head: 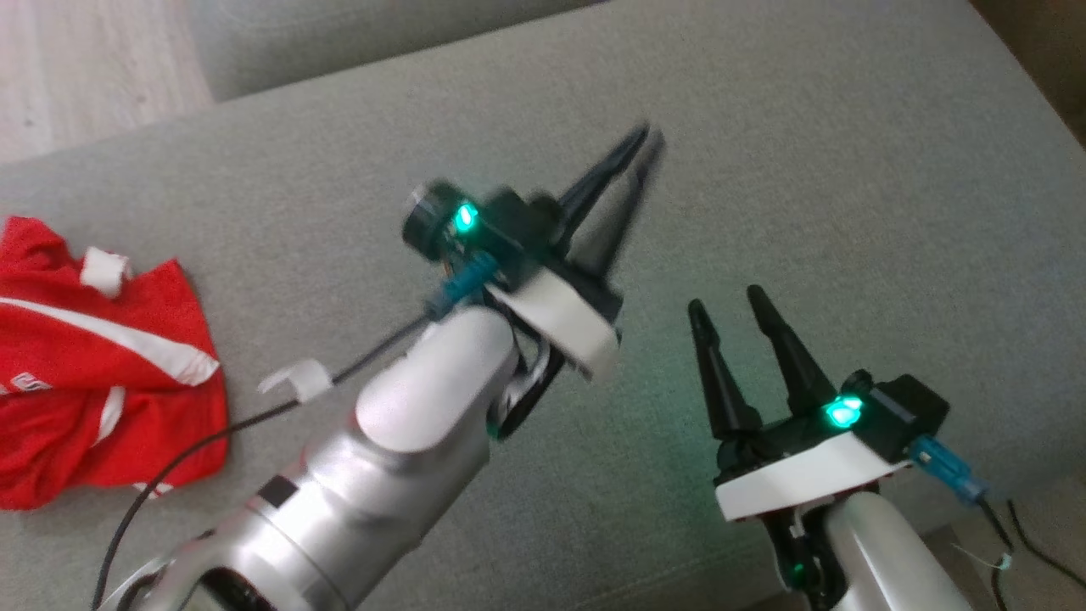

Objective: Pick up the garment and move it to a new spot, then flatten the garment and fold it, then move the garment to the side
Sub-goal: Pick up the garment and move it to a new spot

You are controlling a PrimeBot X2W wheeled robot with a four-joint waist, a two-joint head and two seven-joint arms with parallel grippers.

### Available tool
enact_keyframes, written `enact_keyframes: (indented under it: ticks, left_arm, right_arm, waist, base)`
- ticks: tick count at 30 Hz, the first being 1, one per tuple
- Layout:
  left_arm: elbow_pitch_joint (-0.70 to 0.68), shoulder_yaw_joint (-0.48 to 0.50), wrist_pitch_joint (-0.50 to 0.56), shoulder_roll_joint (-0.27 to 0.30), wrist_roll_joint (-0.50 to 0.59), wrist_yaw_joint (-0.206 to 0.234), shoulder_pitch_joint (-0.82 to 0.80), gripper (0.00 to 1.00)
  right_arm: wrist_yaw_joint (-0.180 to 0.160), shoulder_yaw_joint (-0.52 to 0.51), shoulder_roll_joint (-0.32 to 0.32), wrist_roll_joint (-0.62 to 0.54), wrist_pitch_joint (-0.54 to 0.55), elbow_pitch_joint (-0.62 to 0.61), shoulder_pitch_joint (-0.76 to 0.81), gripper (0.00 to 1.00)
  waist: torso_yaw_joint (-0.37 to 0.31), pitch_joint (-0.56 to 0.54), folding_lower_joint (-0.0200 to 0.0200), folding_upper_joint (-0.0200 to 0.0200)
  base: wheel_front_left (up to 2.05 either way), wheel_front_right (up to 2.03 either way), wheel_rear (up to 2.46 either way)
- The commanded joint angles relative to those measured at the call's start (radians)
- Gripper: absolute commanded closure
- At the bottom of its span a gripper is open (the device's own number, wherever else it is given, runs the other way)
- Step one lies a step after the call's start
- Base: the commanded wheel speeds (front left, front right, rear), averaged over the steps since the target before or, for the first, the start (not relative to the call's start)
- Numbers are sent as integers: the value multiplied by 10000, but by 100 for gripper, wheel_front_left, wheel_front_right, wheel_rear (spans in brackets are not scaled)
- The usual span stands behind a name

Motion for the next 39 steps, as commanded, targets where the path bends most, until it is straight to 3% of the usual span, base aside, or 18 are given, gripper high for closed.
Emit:
enact_keyframes:
  ticks: [1, 6, 13, 18, 26, 29, 39]
  left_arm:
    - [106, -48, 98, 150, -82, -16, -226, 0]
    - [1055, -1054, 295, 149, -275, -298, -151, 0]
    - [1438, -841, -26, 148, -521, 25, -390, 0]
    - [1168, -36, -68, 535, -216, 290, 65, 0]
    - [-326, 1390, -72, 2103, 570, 749, 2445, 0]
    - [-1274, 2168, -73, 2551, 837, 1146, 3900, 0]
    - [-2551, 3523, -73, 2443, 1461, 1633, 6387, 0]
  right_arm:
    - [-7, 105, -22, 98, -109, -376, -343, 0]
    - [-7, -222, -22, 78, -109, -385, -345, 0]
    - [-7, -510, -22, -53, -109, -415, -381, 0]
    - [-7, -744, -22, -179, -109, -395, -193, 0]
    - [-7, -1010, -22, -385, -109, -401, 228, 0]
    - [-7, -1164, -22, -561, -109, -387, 468, 0]
    - [-7, -1355, -22, -906, -109, -213, 930, 0]
  waist:
    - [-150, 193, 0, 0]
    - [76, 249, 0, 0]
    - [951, -16, 0, 0]
    - [1811, -438, 0, 0]
    - [2950, -1074, 0, 0]
    - [3355, -1315, 0, 0]
    - [3872, -1635, 0, 0]
  base:
    - [0, 0, 0]
    - [0, 0, 0]
    - [0, 0, 0]
    - [0, 0, 0]
    - [0, 0, 0]
    - [0, 0, 0]
    - [0, 0, 0]
